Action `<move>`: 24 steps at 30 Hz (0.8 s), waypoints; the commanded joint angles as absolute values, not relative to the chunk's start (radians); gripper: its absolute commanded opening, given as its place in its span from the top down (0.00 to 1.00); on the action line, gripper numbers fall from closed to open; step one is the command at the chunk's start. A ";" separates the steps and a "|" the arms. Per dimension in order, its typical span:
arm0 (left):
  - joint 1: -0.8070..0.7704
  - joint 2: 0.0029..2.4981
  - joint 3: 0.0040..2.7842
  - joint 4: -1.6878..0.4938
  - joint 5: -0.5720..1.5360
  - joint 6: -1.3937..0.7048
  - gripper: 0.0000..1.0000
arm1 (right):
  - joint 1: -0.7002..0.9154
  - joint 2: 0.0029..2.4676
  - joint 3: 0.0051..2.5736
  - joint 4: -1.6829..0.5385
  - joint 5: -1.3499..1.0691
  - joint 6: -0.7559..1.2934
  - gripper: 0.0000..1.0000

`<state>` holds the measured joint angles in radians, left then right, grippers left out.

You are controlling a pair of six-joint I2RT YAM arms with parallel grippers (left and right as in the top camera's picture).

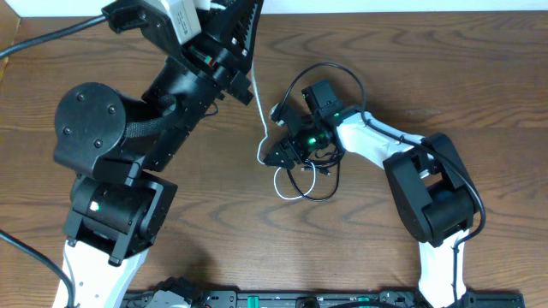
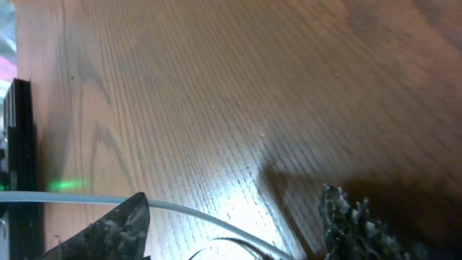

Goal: Untangle cables

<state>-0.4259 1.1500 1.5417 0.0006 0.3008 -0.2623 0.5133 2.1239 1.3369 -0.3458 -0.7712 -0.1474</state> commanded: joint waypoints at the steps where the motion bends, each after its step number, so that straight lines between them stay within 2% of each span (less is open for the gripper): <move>1: -0.420 1.141 1.556 0.001 0.301 -0.264 0.93 | 0.524 2.133 1.344 -0.319 -0.788 -0.166 0.33; 11: -0.420 1.141 1.556 -0.018 0.301 -0.264 0.93 | 0.516 2.133 1.344 -0.344 -0.789 -0.260 0.28; 24: -0.420 1.142 1.556 -0.019 0.301 -0.264 0.92 | 0.536 2.133 1.344 -0.413 -0.810 -0.413 0.27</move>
